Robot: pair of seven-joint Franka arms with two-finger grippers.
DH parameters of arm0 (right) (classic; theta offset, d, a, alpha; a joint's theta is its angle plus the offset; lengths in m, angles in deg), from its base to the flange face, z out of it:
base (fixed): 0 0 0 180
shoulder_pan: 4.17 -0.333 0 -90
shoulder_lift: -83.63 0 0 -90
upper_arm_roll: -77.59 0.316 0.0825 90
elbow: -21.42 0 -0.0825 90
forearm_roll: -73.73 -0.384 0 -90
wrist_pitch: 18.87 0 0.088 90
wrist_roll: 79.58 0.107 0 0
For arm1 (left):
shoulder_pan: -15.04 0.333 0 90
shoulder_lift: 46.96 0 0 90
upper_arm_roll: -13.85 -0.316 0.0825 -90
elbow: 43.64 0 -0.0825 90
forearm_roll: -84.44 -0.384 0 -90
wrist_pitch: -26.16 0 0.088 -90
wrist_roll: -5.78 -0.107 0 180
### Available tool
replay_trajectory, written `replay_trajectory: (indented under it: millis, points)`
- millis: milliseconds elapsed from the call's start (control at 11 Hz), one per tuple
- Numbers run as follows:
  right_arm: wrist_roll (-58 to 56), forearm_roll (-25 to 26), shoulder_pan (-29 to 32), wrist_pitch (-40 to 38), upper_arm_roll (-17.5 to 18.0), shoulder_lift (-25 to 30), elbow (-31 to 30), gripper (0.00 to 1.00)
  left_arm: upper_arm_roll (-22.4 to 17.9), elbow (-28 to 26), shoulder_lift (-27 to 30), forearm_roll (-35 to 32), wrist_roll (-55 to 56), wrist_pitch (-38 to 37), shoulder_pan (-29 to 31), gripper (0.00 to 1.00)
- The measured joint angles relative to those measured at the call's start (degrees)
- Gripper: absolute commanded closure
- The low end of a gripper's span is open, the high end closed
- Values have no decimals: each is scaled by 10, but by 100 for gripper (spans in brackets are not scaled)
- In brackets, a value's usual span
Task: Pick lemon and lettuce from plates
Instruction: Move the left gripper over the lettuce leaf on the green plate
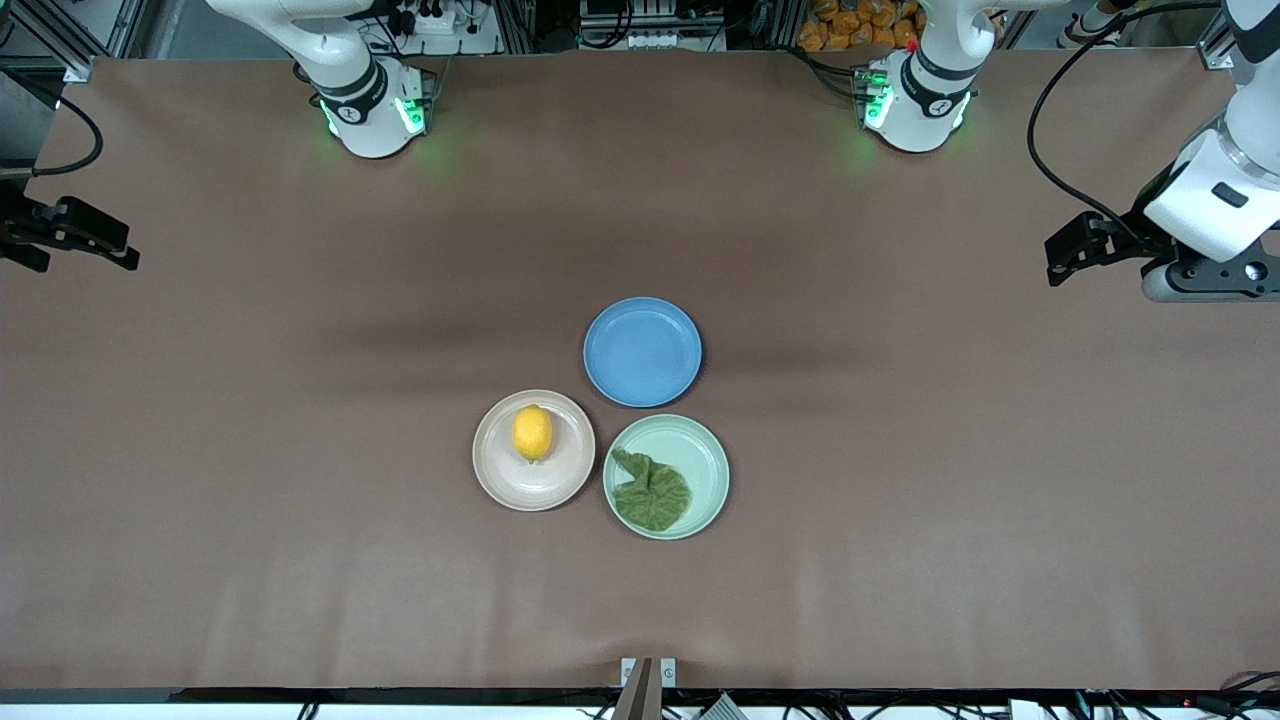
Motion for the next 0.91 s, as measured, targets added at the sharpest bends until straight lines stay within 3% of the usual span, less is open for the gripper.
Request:
replay_trajectory:
  millis: [545,909]
  points:
    - [0,0,0,0,0,0,0,0,3,1,-5,12,0,2,-7,0]
    - [0,0,0,0,0,-1,0,0,54,21,-61,23,3,102,-50,0]
